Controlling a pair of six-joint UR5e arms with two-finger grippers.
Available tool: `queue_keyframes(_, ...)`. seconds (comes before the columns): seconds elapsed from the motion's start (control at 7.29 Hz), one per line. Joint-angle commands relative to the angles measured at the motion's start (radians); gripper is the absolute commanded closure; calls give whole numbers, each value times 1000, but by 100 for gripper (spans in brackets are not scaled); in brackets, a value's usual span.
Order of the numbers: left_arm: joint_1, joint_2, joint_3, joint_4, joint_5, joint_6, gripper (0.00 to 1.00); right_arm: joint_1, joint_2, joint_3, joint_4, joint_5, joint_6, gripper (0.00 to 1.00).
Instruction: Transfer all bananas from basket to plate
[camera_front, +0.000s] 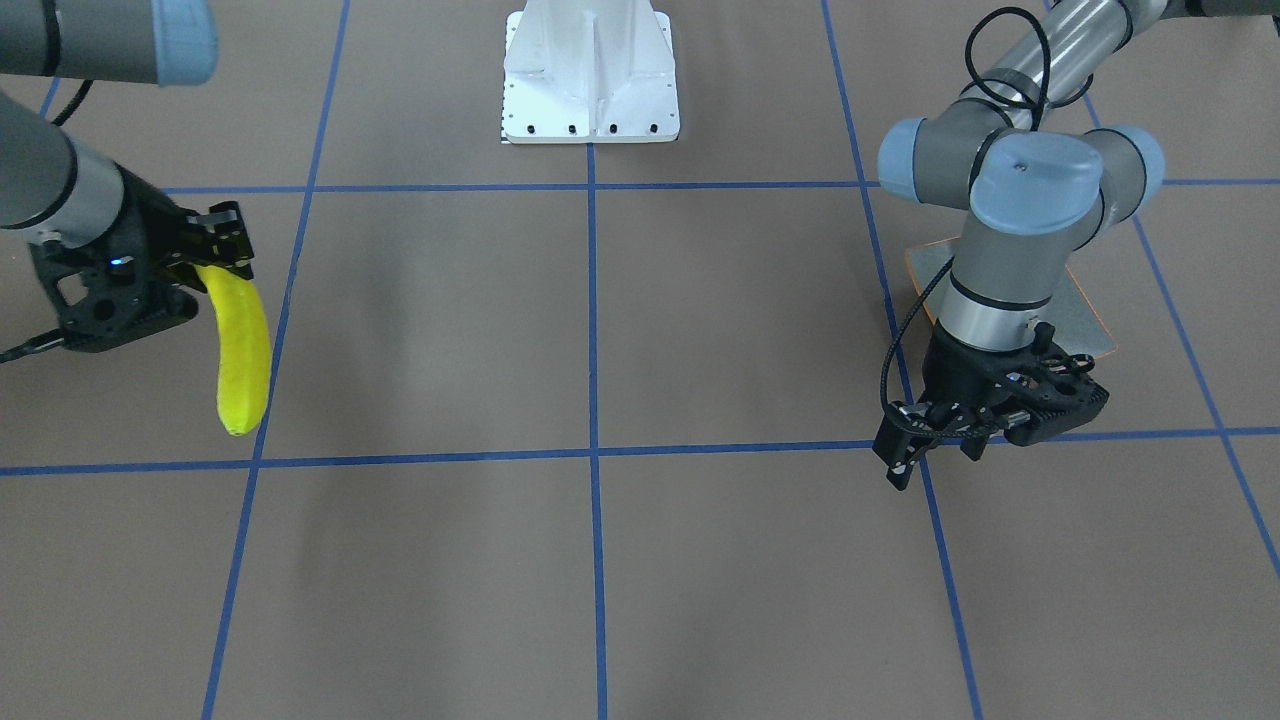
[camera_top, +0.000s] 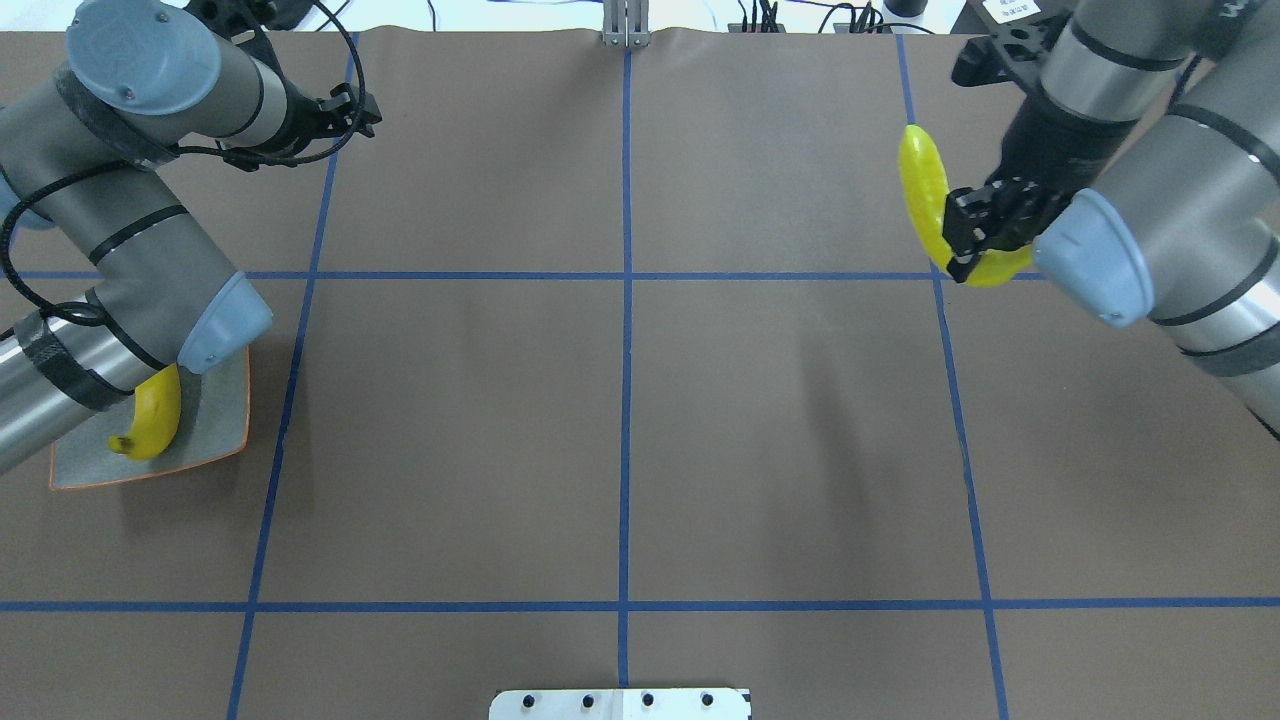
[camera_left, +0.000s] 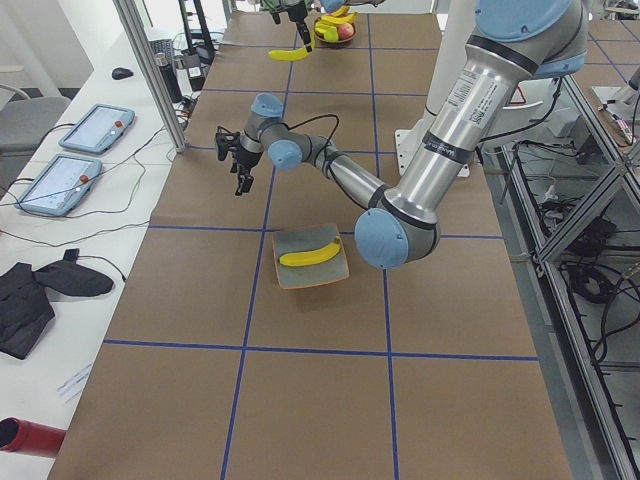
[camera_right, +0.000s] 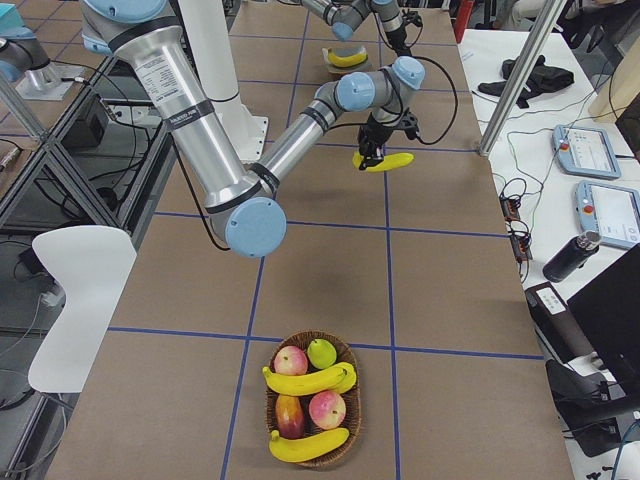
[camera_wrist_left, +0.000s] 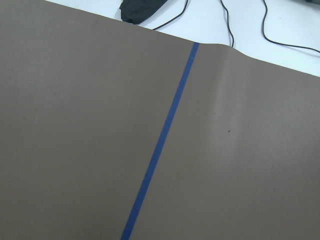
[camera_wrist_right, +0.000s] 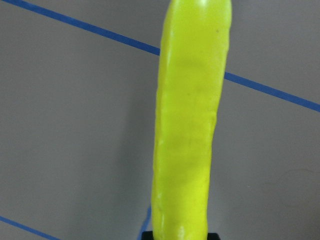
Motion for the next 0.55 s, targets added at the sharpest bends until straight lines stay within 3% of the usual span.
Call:
queue_keyframes(0.0,4,-26,2,-188,-84,-140,0,-81,55,-34,128,2,170,100)
queue_keyframes(0.41,104,-60,-3,-412,-92,-249,0,-105,113,-82,194,38,219,100)
